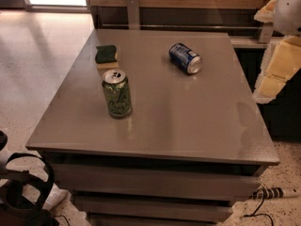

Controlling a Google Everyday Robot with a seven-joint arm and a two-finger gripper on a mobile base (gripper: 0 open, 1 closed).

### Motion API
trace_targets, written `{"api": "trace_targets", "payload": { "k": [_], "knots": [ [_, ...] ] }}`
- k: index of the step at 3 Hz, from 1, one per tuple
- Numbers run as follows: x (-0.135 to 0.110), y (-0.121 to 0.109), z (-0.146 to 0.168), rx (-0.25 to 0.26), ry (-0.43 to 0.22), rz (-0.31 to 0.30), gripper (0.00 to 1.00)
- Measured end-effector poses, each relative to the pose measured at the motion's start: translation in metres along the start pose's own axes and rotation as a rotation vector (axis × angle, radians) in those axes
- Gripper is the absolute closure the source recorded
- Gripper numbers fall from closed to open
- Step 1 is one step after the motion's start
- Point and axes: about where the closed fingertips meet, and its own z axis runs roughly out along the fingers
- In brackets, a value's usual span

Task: Place pepsi can upright

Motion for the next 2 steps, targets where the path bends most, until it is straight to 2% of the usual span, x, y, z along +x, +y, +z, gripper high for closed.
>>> {"api": "trace_targets", "payload": {
  "k": [1, 2],
  "knots": [
    [-0.027, -0.039, 0.004, -0.002, -0.02, 0.031, 0.0],
    [-0.051, -0.068, 0.017, -0.002, -0.046, 0.107, 0.0]
  ]
}}
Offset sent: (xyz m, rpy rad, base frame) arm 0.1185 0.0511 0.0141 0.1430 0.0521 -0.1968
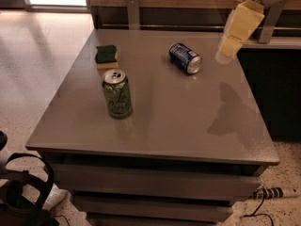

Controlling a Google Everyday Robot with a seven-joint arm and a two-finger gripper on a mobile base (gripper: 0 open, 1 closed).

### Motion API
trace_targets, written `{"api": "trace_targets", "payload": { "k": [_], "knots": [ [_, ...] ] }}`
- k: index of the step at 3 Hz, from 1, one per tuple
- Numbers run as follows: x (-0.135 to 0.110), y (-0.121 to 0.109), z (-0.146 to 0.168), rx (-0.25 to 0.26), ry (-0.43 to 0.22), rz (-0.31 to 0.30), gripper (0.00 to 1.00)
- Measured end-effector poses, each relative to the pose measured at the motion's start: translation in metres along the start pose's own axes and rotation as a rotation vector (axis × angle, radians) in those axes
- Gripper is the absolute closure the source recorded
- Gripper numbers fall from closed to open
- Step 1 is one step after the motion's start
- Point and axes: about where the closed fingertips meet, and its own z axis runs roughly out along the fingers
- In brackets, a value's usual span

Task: Place pepsi can upright

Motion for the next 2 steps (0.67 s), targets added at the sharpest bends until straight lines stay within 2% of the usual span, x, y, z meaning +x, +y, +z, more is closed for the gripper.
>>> {"api": "trace_targets", "payload": {
  "k": [1, 2],
  "knots": [
    [-0.017, -0.018, 0.025, -0.001, 0.002, 0.119, 0.0],
    [-0.029, -0.031, 0.054, 0.009, 0.005, 0.269, 0.0]
  ]
}}
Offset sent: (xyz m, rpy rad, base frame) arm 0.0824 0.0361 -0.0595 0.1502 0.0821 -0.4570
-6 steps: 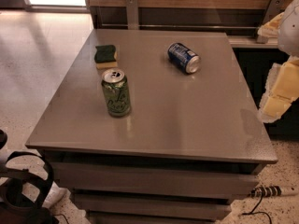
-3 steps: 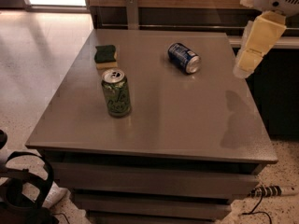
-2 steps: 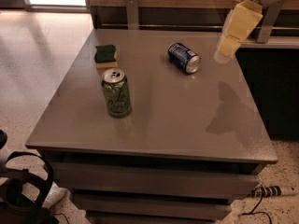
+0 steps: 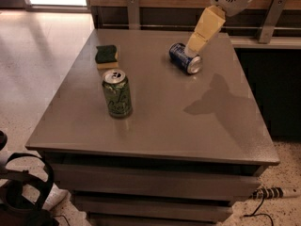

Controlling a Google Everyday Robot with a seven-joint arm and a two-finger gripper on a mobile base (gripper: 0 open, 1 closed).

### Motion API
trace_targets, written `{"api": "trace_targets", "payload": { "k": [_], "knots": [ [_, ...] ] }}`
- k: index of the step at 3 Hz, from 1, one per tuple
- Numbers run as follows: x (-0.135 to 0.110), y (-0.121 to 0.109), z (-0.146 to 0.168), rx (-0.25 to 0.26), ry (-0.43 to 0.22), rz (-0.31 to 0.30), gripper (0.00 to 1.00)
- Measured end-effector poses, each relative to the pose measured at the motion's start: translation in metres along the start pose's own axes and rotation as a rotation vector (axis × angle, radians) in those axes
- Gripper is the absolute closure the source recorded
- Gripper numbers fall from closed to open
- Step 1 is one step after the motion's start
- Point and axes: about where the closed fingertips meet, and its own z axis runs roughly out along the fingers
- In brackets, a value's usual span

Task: Place pepsi can upright

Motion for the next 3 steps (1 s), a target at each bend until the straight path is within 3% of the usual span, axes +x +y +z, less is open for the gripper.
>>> {"api": "trace_targets", "payload": {
  "k": [1, 2, 3],
  "knots": [
    [-0.009, -0.0137, 0.023, 0.02, 0.004, 0.125, 0.0],
    [-0.0123, -0.0219, 0.0287, 0.095, -0.02, 0.243, 0.0],
    [-0.0145, -0.022, 0.0319, 0.091, -0.012, 0.242, 0.0]
  ]
}}
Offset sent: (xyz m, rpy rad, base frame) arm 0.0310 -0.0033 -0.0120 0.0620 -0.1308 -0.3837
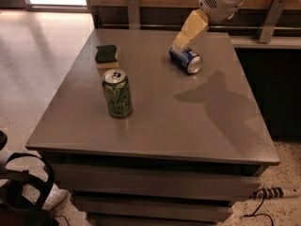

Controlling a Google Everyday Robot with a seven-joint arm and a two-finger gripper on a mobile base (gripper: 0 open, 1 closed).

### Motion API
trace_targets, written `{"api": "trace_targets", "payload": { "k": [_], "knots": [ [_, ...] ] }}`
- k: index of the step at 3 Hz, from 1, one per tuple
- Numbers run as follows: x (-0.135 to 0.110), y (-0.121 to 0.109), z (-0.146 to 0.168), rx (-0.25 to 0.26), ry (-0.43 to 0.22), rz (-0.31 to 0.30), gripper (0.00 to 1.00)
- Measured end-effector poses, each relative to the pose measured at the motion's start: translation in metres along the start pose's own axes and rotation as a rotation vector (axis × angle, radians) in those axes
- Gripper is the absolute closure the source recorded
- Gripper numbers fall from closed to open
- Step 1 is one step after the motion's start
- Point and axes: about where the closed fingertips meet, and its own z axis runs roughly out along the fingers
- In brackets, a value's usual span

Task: Place pepsi can upright

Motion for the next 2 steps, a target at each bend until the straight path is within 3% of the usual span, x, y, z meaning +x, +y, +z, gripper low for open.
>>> {"api": "trace_targets", "payload": {
  "k": [2],
  "knots": [
    [-0.031, 0.003, 0.064, -0.09, 0.104, -0.02, 0.0]
  ]
}}
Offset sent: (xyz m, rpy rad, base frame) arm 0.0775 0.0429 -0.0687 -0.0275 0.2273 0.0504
